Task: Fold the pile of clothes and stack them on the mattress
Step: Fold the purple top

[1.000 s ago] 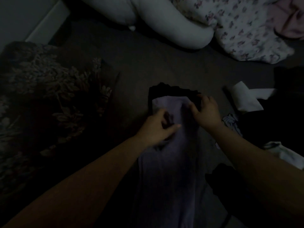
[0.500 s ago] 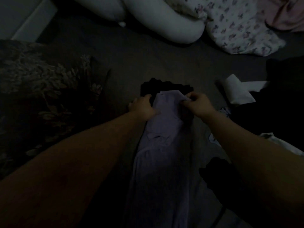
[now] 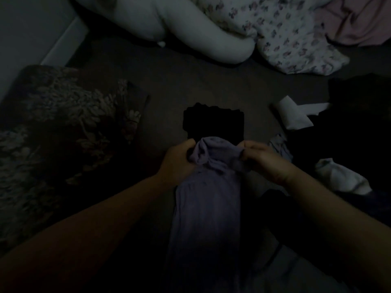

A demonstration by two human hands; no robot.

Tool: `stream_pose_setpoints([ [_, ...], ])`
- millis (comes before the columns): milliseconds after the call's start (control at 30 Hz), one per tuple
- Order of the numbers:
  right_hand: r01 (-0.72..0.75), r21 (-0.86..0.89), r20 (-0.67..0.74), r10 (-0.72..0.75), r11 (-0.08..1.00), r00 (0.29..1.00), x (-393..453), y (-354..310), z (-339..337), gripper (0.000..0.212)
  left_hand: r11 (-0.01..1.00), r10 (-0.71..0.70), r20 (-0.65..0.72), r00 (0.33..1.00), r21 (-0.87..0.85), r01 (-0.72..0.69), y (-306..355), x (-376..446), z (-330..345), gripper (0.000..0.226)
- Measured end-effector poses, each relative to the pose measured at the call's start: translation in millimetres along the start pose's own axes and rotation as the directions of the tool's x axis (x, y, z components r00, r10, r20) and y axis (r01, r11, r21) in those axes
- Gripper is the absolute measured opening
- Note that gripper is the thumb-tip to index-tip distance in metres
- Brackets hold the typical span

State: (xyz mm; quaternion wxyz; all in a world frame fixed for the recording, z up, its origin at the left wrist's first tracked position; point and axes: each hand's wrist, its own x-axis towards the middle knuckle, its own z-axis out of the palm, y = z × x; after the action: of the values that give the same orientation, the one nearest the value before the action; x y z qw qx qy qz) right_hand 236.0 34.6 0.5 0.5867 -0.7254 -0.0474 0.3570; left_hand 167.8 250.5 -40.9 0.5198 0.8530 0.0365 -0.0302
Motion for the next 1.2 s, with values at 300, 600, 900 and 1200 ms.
stream_pose_setpoints([
  [300,-0.018,-0.348,0.218,0.100,0.937,0.971,-113.0,92.4,56.5,0.013,0.797,0.238,0.133,0.962,0.539,-0.271,-48.7,-137.5,31.7,0.046],
  [600,-0.028,-0.526,-0.224,-0.107,0.850,0.969,-77.0,109.3,40.6,0.038,0.922,-0.122,-0.120,0.985,0.355,0.157,-41.0,-113.1,25.1,0.077],
  [900,-0.143,-0.775,-0.201,-0.026,0.615,0.979,6.8,109.8,34.2,0.056,0.826,-0.383,0.205,0.901,0.513,0.235,-52.7,-19.3,37.8,0.088],
  [1200,0.099,-0.687,-0.272,-0.381,0.720,0.884,-90.3,84.2,62.9,0.021,0.980,0.046,0.012,0.999,0.193,-0.048,-7.0,-105.8,13.1,0.065],
])
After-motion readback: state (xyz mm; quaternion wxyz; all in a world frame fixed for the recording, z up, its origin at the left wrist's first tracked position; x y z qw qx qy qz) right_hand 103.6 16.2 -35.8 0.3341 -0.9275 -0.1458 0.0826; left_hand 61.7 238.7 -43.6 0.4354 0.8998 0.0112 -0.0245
